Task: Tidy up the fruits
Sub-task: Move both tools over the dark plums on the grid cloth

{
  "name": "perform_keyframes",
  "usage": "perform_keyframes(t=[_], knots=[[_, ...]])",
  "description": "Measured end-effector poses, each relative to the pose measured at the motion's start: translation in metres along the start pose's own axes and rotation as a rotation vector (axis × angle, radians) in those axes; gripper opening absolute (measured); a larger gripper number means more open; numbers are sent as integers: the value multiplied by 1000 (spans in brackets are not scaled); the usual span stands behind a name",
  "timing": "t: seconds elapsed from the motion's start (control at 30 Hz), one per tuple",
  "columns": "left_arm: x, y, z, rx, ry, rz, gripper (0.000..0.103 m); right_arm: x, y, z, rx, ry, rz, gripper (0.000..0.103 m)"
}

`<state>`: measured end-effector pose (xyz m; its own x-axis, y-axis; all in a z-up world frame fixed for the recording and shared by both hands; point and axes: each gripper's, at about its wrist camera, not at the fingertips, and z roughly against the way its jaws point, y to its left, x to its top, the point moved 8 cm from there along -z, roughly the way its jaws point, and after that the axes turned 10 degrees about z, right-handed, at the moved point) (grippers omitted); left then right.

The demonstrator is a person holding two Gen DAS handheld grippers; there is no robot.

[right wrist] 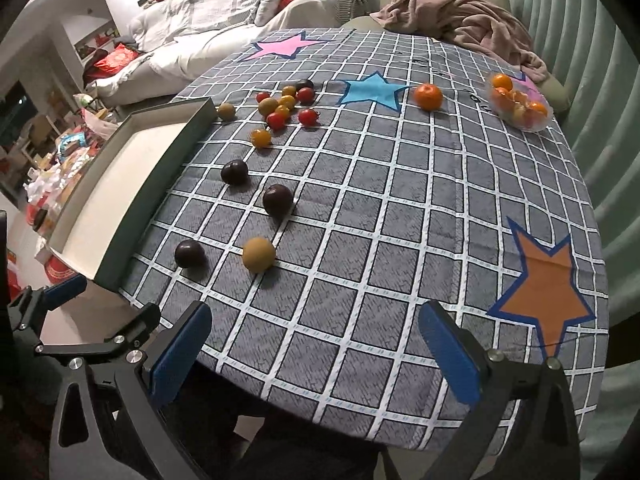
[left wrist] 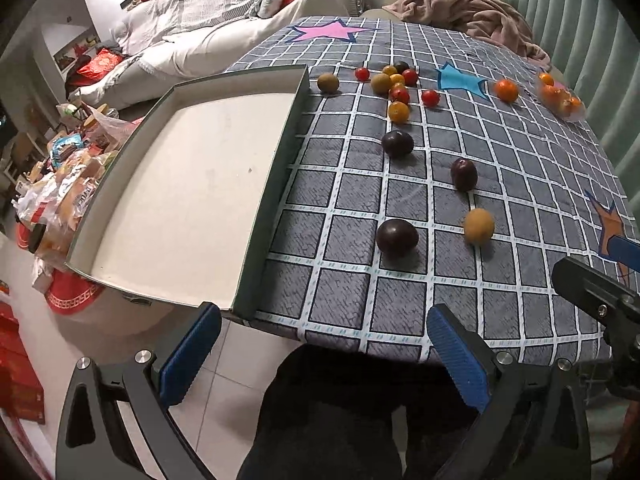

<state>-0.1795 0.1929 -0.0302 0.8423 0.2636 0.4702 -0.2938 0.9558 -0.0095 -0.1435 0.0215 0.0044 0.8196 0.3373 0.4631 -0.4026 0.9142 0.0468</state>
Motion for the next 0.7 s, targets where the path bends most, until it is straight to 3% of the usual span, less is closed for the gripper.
perform_keyframes(t=[0.7], knots=[[-12,-9,-8,13,48,-27,103,-5,-2,-5,11,13,-8,103]])
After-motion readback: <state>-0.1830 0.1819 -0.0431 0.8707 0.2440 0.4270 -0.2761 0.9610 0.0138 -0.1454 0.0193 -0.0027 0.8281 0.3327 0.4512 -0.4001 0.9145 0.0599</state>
